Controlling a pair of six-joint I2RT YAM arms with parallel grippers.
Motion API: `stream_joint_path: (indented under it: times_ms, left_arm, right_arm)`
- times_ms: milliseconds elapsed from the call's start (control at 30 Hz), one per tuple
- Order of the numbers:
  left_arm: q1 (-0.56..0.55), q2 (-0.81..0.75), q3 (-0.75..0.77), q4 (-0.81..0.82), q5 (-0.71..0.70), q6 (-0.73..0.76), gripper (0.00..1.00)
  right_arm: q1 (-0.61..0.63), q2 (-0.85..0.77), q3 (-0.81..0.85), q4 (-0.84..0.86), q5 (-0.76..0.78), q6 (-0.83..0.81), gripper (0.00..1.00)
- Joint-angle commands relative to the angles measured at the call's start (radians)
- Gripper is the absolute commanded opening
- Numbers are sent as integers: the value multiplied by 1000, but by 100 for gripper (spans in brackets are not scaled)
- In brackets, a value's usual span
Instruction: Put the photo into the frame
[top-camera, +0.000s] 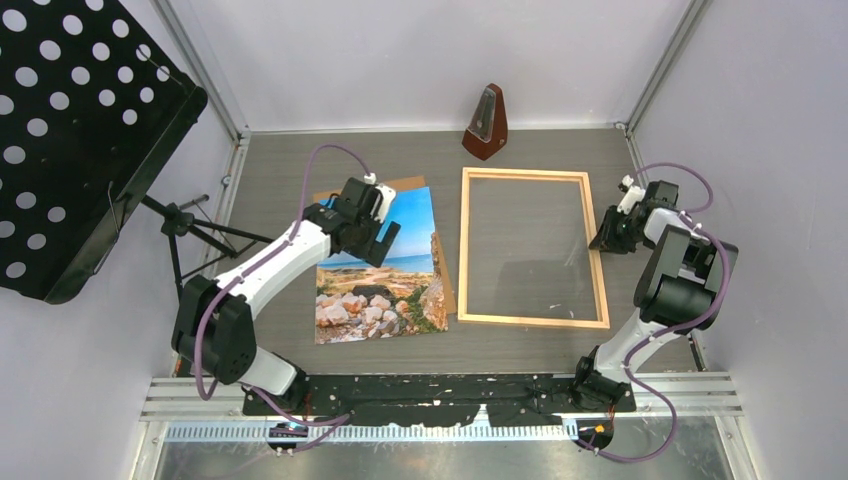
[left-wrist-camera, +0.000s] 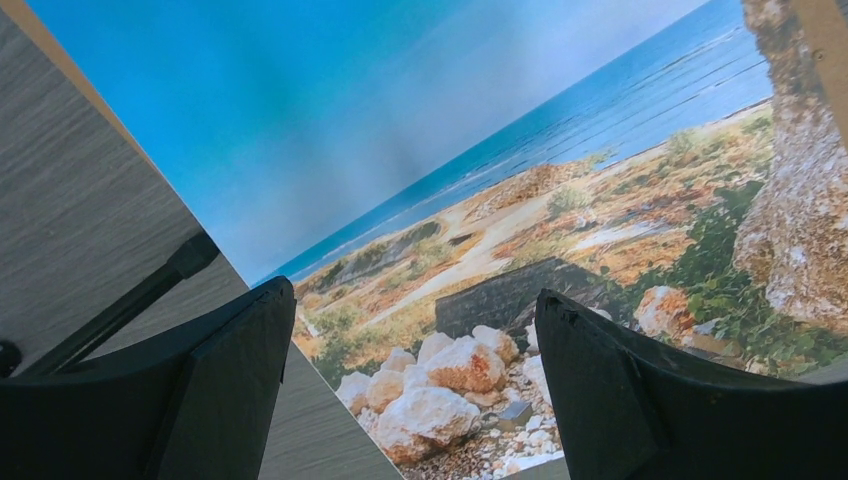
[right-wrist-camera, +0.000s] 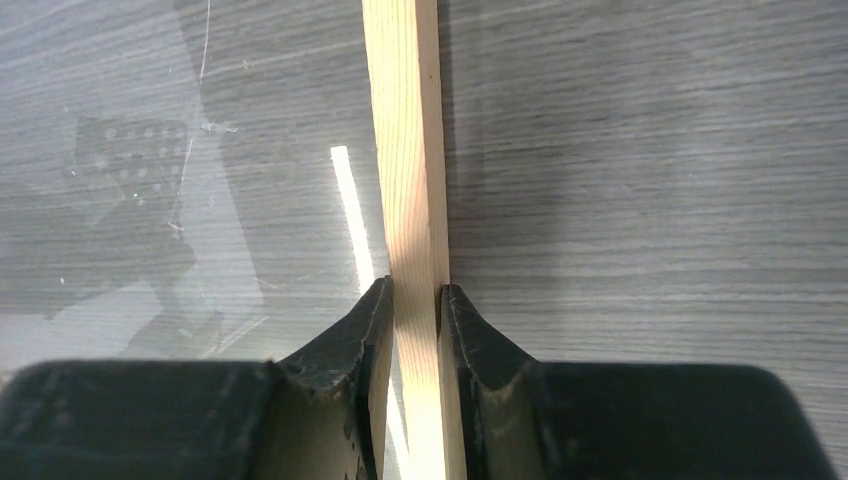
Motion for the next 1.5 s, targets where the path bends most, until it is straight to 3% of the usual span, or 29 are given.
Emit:
stream_joint_path:
  times_ms: [0, 67, 100, 167, 300, 500, 733, 833, 1133, 1467]
  left_arm:
    - [82, 19, 8, -55, 73, 1, 89]
    - [123, 39, 14, -80, 111, -5, 89]
    - [140, 46, 14, -88, 125, -8, 89]
    - [174, 49, 9, -101, 149, -4, 88]
    - [236, 27, -16, -130, 206, 12, 88]
    - [314, -14, -61, -184, 248, 106, 88]
    - [394, -7, -106, -194, 308, 135, 85]
    - [422, 12, -102, -200, 335, 135, 84]
    - [496, 132, -72, -205, 418, 92, 82]
    - [513, 218, -42, -200, 461, 72, 81]
  right_arm:
    - [12, 13, 41, 42, -12, 52, 22]
    - [17, -1, 43, 40, -14, 44, 37]
    - [18, -9, 43, 40, -20, 42, 50]
    - [23, -35, 42, 38, -33, 33, 63]
    - [39, -101, 38, 36, -68, 16, 73]
    - [121, -215, 38, 32, -99, -9, 78]
    - [397, -247, 109, 20, -24, -9, 89]
    - [537, -196, 161, 28, -22, 11, 89]
    - [797, 35, 424, 63, -4, 65, 87]
    - [852, 333, 685, 72, -38, 176, 85]
